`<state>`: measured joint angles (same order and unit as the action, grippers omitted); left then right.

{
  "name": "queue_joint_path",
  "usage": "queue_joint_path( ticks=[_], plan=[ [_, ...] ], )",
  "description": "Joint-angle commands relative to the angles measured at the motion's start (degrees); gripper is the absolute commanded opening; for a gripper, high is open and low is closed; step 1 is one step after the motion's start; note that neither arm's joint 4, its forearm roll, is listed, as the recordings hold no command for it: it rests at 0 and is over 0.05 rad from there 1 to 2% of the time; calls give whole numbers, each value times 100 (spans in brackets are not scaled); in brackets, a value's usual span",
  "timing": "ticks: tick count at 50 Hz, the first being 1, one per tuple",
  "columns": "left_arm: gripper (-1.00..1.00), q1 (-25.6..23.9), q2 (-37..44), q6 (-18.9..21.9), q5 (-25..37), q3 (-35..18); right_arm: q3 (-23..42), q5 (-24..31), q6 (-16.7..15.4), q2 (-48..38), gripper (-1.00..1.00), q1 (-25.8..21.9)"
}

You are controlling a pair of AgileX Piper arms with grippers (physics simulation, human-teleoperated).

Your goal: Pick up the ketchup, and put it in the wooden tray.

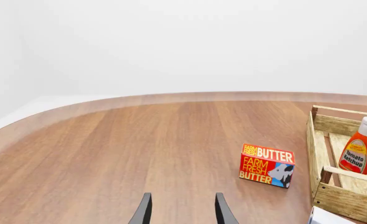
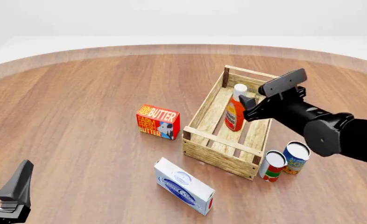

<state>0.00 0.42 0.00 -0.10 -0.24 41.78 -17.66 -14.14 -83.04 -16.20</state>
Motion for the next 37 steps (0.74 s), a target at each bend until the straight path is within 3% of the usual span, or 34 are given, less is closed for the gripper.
queue_joint_path(
  ticks=[1,25,33,37],
  plan=[
    [100,0,0,0,0,0,-557,207,54,891,100,-63],
    [100,0,0,0,0,0,-2486,234,199,2733,100,373],
    [100,0,0,0,0,0,-3163,435,285,3491,100,519],
    [100,0,0,0,0,0,-3442,842,352,4167,100,615]
  ],
)
